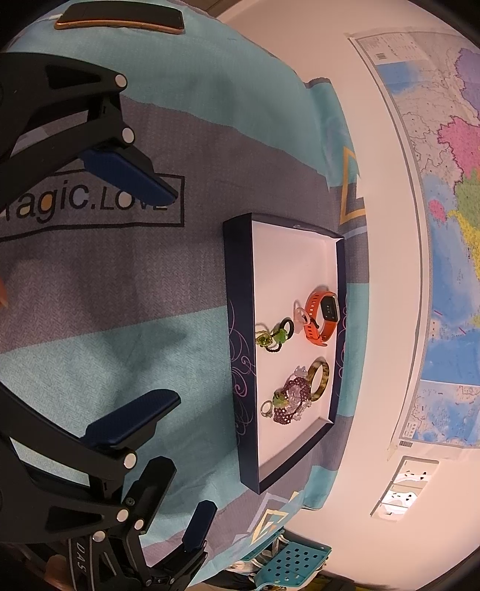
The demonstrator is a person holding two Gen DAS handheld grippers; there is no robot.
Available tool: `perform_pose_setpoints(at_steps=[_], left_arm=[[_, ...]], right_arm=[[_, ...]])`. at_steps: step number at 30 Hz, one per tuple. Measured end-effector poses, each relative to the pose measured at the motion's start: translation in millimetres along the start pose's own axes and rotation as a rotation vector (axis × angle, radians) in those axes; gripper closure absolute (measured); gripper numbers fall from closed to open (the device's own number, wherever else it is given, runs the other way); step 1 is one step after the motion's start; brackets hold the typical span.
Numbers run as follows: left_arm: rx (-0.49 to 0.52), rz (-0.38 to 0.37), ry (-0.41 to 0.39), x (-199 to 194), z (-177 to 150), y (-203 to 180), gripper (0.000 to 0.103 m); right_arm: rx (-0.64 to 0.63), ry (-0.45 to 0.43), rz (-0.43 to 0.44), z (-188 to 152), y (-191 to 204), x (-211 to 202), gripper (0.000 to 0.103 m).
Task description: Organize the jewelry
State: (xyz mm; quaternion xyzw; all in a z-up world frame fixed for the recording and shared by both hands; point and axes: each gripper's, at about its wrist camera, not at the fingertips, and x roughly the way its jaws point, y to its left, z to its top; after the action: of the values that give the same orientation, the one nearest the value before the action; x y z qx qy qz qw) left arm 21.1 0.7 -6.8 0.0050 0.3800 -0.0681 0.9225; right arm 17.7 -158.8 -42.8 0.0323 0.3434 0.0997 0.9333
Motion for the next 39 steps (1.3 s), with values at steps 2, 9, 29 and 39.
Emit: perform_pose_setpoints(at_steps=[2, 9, 29, 39], left_arm=[[0.002, 0.002, 0.001, 0.2, 0.0, -0.2, 0.005], [0.005, 0.001, -0.001, -0.2, 1.3, -0.7, 0.005], [0.006, 0.002, 0.001, 0.1, 1.1, -1.2, 0.005], [0.010, 0.006, 0.003, 0.6, 0.2, -2.5, 0.005]], right_arm=[[0.000, 0.001, 0.000, 0.0, 0.1, 0.1, 0.007], [0.001, -0.001, -0.002, -0.1, -0.2, 0.3, 0.007], [0.007, -0.002, 0.001, 0.0, -1.7, 0.8, 0.007], [0.009, -0.002, 0.003, -0.3, -1.9, -0.1, 0.007]])
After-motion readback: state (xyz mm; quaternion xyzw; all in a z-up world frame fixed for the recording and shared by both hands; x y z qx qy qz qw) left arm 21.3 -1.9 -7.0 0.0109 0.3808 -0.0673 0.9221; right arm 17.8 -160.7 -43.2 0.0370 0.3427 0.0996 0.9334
